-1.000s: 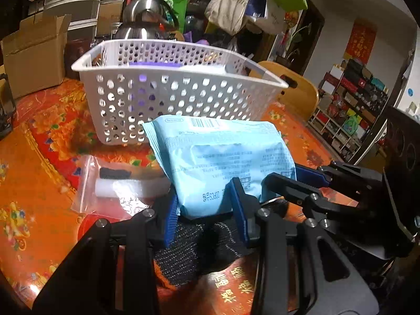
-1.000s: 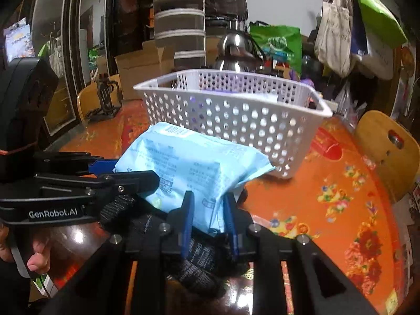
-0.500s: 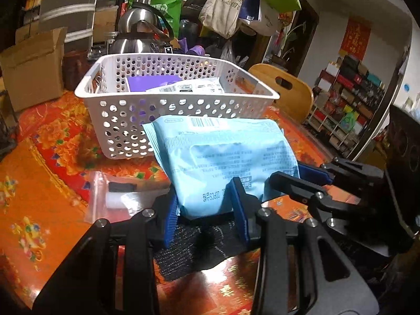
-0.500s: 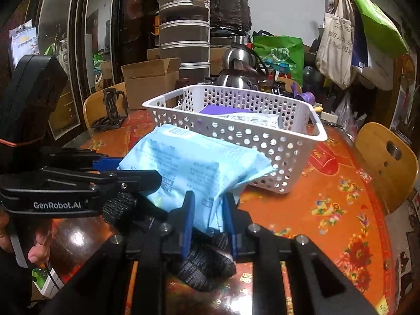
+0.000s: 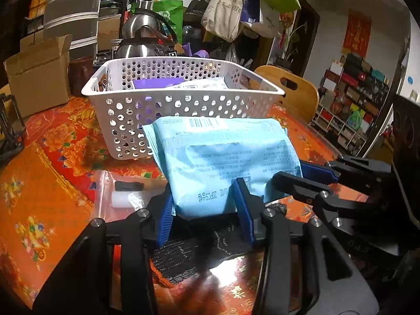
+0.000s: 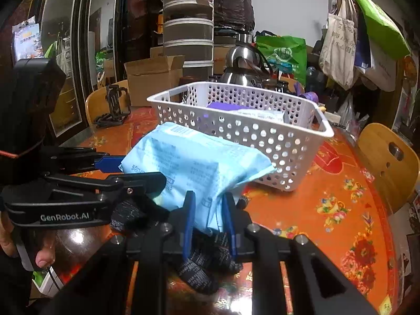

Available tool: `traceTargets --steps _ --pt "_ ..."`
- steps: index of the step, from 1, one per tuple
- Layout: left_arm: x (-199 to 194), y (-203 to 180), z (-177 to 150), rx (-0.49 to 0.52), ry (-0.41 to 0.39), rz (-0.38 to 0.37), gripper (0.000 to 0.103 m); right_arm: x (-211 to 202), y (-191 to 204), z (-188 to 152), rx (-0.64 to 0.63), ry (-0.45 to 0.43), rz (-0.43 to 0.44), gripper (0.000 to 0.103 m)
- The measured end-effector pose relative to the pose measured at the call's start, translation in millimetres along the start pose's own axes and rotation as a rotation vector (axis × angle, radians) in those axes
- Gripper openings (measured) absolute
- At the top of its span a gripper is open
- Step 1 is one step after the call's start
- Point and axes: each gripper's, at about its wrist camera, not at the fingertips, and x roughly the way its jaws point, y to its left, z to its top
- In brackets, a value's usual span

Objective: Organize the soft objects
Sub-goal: 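Lift the light-blue pack into the white basket and release it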

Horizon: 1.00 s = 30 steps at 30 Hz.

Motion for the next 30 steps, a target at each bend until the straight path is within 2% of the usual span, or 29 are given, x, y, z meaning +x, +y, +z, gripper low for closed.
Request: traceTargets --steps 7,11,17,22,27,30 --pt "-14 -2 15 -0.002 -0.017 0.005 0.035 -7 -2 13 -0.007 -0.011 0.001 0.019" --pt "-23 -1 40 -0.008 -0.033 0.005 0.035 -12 -4 36 -0.021 -0.032 -0.008 0.019" --pt "-30 6 106 -0.004 -0.052 0.007 0.035 -10 -21 93 -0.044 -0.062 -0.013 0.019" --pt "-19 14 163 0.005 -0.046 0.041 0.035 11 -36 142 -0.062 -0.057 -0.028 0.019" --pt "9 31 204 -0.010 -0.024 0.072 0.035 44 -54 170 -0.039 -0.042 -0.013 0.019" --pt "26 39 217 -0.015 -0.010 0.092 0.035 61 -58 177 -0.055 -0.040 -0.030 0.019"
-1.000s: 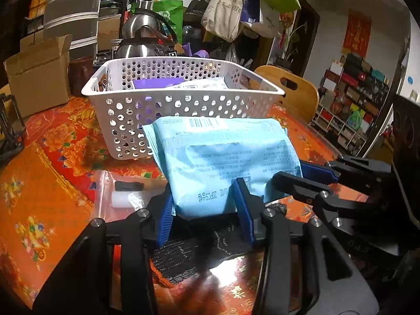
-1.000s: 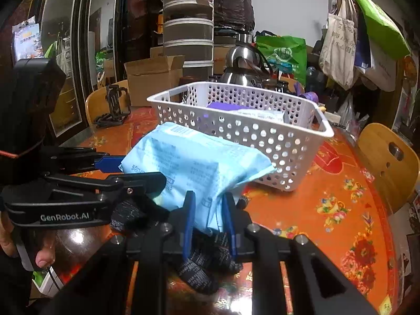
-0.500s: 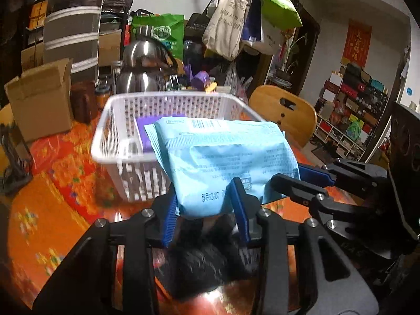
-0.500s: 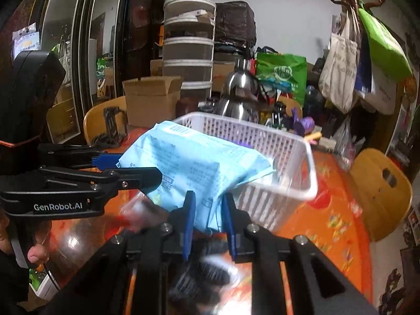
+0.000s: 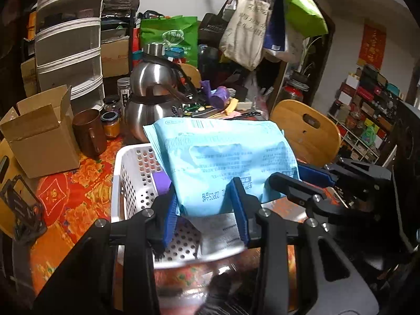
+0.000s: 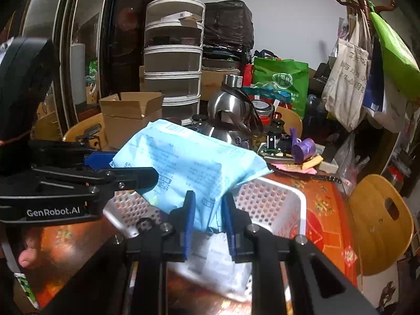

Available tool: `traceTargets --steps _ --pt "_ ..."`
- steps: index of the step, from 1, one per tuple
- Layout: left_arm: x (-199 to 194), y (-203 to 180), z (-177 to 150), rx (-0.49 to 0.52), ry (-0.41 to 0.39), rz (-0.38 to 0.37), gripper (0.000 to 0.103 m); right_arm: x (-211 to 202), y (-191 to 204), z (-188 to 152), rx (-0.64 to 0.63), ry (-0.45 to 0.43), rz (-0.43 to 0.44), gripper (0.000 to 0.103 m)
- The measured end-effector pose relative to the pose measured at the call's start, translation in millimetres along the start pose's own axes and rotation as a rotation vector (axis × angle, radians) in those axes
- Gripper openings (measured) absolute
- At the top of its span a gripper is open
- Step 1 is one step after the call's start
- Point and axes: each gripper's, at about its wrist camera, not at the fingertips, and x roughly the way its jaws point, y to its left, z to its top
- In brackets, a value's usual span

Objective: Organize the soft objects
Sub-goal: 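Lift the light-blue pack into the white basket and release it, then move both tools back to the grey knit glove on the table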

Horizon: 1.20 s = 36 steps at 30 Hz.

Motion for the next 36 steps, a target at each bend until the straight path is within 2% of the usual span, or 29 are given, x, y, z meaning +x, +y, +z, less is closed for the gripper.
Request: traceTargets --steps 10,11,13,14,16,17,18,21,24,27,33,36 --pt "49 20 -8 -0.038 0.032 0.008 0.036 37 -11 -9 0.019 0.033 0.011 0.019" --pt "52 22 -9 -0.045 0.031 0.007 0.038 40 -13 -9 0.027 0.030 0.013 0.020" --pt "58 27 -11 -0.061 0.022 0.026 0.053 43 -16 -12 0.035 0.027 -0.002 0.021" --pt "62 30 -12 -0.064 0.027 0.035 0.066 44 -17 -14 0.028 0.029 -0.010 0.024" --pt "67 36 -17 -0.072 0.025 0.061 0.068 44 -22 -20 0.036 0.038 -0.045 0.044" --pt "68 39 -20 -0.075 0.028 0.062 0.068 44 -26 -22 0.054 0.044 -0.048 0.059" --pt "69 43 -22 -0.086 0.031 0.053 0.068 43 -30 -25 0.073 0.045 -0.045 0.065" --pt "69 49 -30 -0.093 0.038 0.051 0.072 40 -39 -32 0.120 0.045 -0.032 0.067" --pt "69 48 -40 -0.067 0.045 0.076 0.073 39 -40 -37 0.126 0.052 -0.035 0.070" --pt "63 48 -47 -0.068 0.035 0.067 0.073 39 -38 -44 0.133 0.063 -0.040 0.070" --pt "37 42 -60 -0.062 0.012 0.062 0.073 21 -33 -62 0.177 0.048 -0.025 0.070" --pt "19 39 -77 -0.076 0.011 0.055 0.074 4 -31 -78 0.207 0.038 -0.035 0.070"
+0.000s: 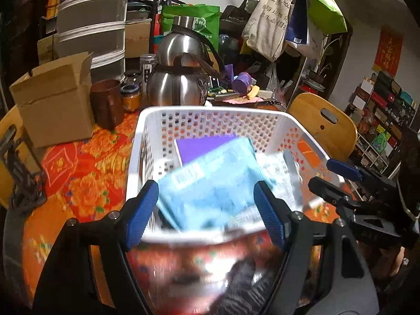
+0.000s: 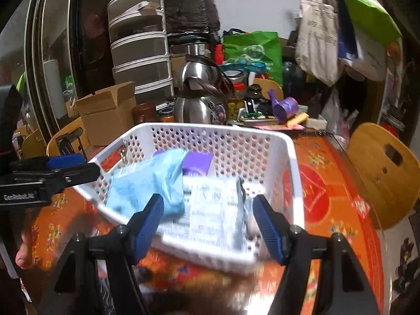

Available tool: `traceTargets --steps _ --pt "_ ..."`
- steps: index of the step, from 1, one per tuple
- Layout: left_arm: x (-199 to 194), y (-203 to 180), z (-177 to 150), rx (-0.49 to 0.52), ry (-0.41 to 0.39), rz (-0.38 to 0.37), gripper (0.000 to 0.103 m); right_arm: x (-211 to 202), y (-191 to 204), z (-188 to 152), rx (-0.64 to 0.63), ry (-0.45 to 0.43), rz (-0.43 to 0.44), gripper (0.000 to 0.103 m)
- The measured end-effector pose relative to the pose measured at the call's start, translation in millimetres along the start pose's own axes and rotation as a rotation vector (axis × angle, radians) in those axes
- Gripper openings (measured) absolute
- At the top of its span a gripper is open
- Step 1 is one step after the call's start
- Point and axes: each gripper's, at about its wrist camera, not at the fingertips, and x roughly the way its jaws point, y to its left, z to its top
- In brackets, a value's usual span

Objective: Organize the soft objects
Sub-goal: 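Move both tools back to the grey knit glove on the table, then grasp the grey knit glove with both tools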

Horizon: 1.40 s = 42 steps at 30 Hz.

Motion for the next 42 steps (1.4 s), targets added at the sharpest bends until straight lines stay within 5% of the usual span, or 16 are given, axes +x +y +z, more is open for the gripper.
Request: traceTargets --steps 5,12,19,24,32,34,35,42 --pt "-24 9 -51 -0.030 0.036 0.018 0.074 -34 4 -45 -0.013 -0.022 -0.063 0.083" --pt "-42 29 -124 -0.143 0.087 0.004 0.075 -65 8 -104 0.011 0.041 -0.051 0.084" --pt "-26 11 -178 -0.118 0.190 0.005 0.075 -50 31 -160 0.012 0.161 -0.005 0.082" --pt "-18 -1 -192 -0.096 0.209 -0.014 0.075 -42 35 -172 0.022 0.200 0.015 0.053" --pt "-15 -12 -193 -0.034 0.181 0.009 0.074 -42 39 -174 0.014 0.196 0.029 0.032" --pt "-15 -16 -193 -0.005 0.174 0.022 0.061 -43 40 -175 0.012 0.187 0.024 0.030" --pt "-15 -18 -194 0.004 0.169 0.009 0.047 -44 39 -176 0.019 0.183 0.029 0.027" --pt "-22 -20 -195 0.023 0.128 -0.030 0.029 -52 37 -179 0.041 0.134 0.060 0.013"
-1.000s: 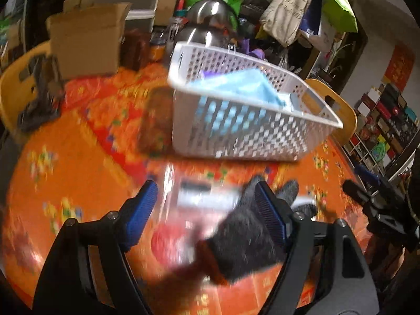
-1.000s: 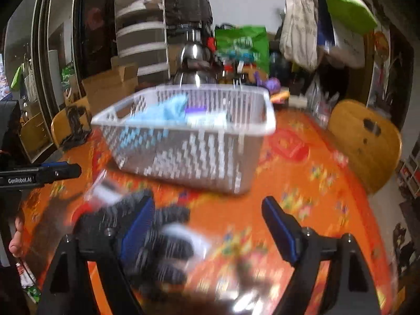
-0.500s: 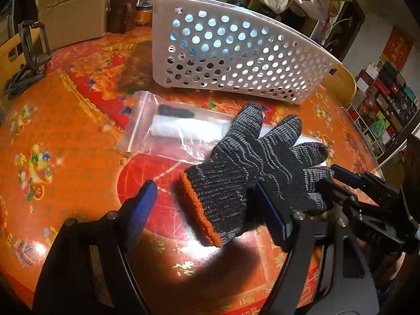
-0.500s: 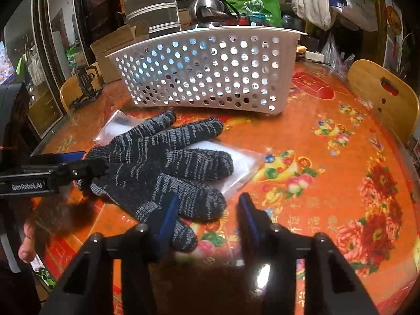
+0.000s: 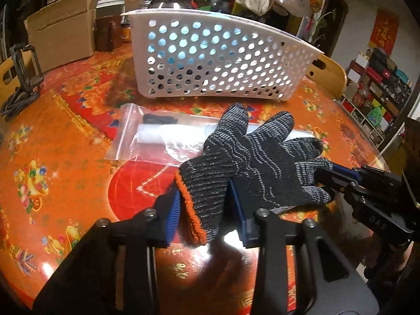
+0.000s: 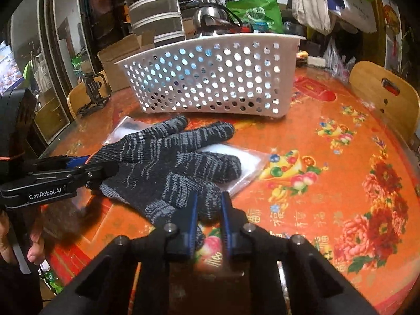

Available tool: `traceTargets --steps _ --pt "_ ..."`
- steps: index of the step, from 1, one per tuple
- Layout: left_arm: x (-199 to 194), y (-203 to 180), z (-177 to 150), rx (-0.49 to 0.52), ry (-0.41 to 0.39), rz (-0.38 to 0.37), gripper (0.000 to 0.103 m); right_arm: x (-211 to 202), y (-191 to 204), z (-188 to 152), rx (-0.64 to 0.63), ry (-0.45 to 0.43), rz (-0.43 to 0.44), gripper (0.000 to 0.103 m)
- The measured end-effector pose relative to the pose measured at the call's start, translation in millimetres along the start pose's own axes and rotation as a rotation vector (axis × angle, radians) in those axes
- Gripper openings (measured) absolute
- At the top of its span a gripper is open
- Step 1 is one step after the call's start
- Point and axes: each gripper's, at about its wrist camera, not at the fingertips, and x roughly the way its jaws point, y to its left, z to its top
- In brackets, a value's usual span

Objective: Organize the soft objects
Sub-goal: 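Grasp the grey knit glove with both tools, then carry the glove into the white basket and open both tools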

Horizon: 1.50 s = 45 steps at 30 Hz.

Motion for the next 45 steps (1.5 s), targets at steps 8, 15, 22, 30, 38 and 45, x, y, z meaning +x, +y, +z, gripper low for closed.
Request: traceTargets --steps 8,15,22,30,38,45 --pt "-8 0 -1 -0.006 -0.046 -0.022 0.028 -10 1 -3 -0.016 -0.070 0.036 0.010" --pt "-15 5 -1 -0.022 -0.075 -0.057 0.028 -16 4 -4 -0.030 -0.110 0.025 0.010" --pt "-24 -1 -5 0.006 -0.116 -0.036 0.027 -25 10 -7 -0.034 -0.149 0.038 0.010" --pt "-37 -3 -5 -0.008 -0.148 -0.048 0.027 -40 12 1 -0.035 -0.174 0.052 0.010" --pt "-74 -17 16 0.023 -0.208 -0.068 0.026 -65 9 23 -0.036 -0.207 0.075 0.010" --pt "-117 -25 54 0.045 -0.273 -0.095 0.026 -100 11 61 -0.048 -0.268 0.087 0.010"
